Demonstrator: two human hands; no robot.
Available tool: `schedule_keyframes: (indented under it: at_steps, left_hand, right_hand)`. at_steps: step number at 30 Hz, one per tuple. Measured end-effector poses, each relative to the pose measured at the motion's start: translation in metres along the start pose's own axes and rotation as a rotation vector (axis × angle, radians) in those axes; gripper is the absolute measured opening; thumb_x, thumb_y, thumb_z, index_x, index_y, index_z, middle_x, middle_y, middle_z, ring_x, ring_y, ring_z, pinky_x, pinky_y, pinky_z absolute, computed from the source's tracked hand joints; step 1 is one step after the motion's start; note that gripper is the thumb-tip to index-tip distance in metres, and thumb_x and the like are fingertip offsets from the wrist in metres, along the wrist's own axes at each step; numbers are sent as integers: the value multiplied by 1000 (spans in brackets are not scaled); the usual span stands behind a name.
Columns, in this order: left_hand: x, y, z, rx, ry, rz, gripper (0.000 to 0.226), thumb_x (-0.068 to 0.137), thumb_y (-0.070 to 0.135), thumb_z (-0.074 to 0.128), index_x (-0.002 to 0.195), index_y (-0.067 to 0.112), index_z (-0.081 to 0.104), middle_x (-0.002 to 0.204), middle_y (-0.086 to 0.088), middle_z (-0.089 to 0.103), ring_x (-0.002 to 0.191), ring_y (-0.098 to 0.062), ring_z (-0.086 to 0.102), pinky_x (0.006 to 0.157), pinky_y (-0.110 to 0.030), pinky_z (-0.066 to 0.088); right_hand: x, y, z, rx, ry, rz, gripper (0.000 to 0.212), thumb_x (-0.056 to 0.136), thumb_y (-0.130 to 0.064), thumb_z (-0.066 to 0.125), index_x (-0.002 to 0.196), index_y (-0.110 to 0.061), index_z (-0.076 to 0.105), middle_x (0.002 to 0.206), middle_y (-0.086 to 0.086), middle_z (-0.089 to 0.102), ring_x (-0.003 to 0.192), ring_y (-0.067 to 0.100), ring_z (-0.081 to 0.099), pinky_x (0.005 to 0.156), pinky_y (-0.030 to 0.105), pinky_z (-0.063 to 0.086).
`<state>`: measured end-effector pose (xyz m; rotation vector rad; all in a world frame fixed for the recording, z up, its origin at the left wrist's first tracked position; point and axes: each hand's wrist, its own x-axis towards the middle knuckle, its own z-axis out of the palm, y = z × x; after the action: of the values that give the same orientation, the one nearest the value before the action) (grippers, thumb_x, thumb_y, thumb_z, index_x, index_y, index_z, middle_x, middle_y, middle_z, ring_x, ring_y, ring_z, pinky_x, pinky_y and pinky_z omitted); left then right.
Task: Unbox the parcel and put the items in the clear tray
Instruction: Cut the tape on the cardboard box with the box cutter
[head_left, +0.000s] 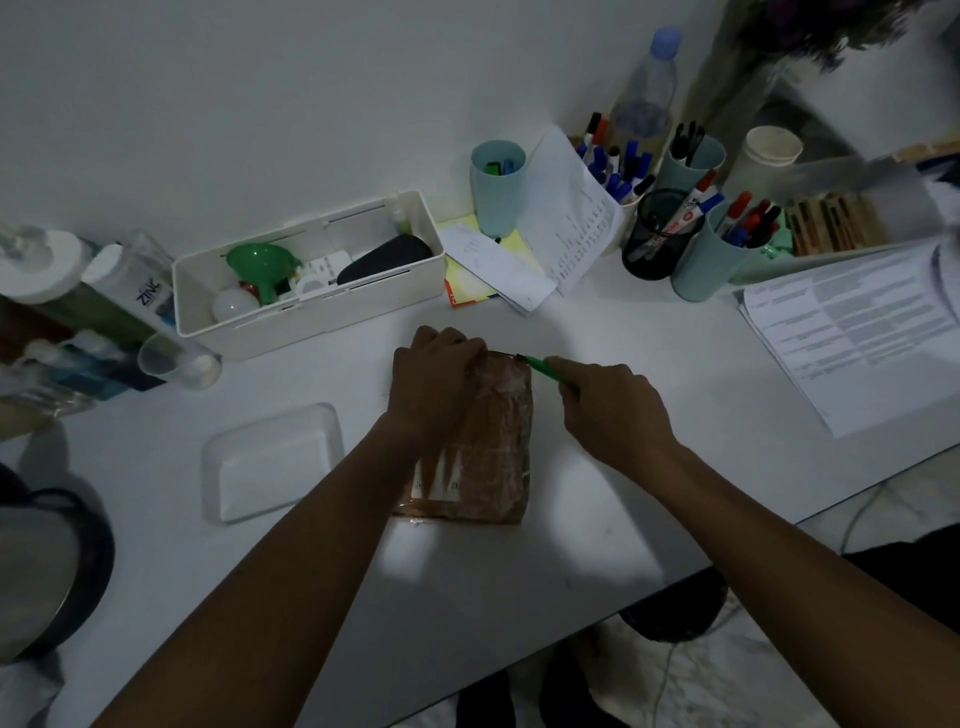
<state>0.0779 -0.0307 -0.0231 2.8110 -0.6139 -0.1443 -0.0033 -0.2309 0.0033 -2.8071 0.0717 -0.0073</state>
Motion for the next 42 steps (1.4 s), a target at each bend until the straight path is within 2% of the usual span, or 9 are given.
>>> schedule_keyframes:
  at_steps: [2,7,12,15,20,25,31,36,42]
  left_hand:
    - [5,0,0,32,19,8,28,96,34,50,120,29,64,117,0,65,111,-27,50,87,-40,42]
    - [16,5,-1,111,78,27,26,98,35,47,106,29,70,97,2,67,98,-23,53,83,-38,45]
    - [20,11,3,118,53,52,16,95,28,53,103,24,66,103,-1,62,102,-25,52,86,-41,43]
    - [18,12,7,76,49,35,16,96,22,48,100,19,63,102,-2,59,97,-24,53,74,-37,44]
    - [4,4,14,45,94,-6,13,98,20,48,101,17,59,105,-4,58,98,-26,53,65,-40,47]
    - [-3,7,21,4,127,-37,15,99,21,45,100,14,59,105,-6,58,98,-26,51,64,-36,42]
    - [-5,11,25,-19,141,-110,14,98,19,45,100,15,58,106,-5,56,100,-26,49,65,-33,37]
    - [-12,17,26,-30,150,-126,12,97,19,46,100,13,56,105,-7,54,97,-28,48,64,-34,31]
    - [-16,23,24,20,120,-149,12,96,14,46,103,11,55,108,-8,53,99,-29,48,65,-40,48]
  right_hand:
    - [4,1,-3,-28,-35,1,35,99,-21,45,130,-33,59,86,3,73,60,26,61,50,24,32]
    - [10,-4,-9,-78,-140,17,35,96,-13,43,125,-26,60,92,6,70,70,28,64,56,29,41]
    - [6,-6,-12,-45,-177,91,35,93,-8,43,119,-22,62,88,6,68,63,24,57,46,24,30]
    - [4,-8,-10,-27,-177,111,28,94,-10,43,113,-18,62,87,6,66,61,21,52,45,24,25]
    - [3,-16,-6,7,-151,70,25,97,-10,40,114,-13,57,93,12,66,74,32,61,59,30,35]
    - [-16,-25,-3,31,-151,88,21,96,-12,36,106,-10,55,75,10,57,61,30,53,51,30,32]
    - [-31,-40,-5,-65,-163,105,25,92,-3,41,115,-8,48,95,16,66,86,39,64,65,33,38]
    - [-42,-50,0,7,-161,183,28,97,-9,34,124,-6,42,103,17,64,91,39,64,65,34,38]
    - [-61,-50,6,62,-202,229,51,95,-8,41,144,-7,29,104,18,65,89,35,65,67,31,41]
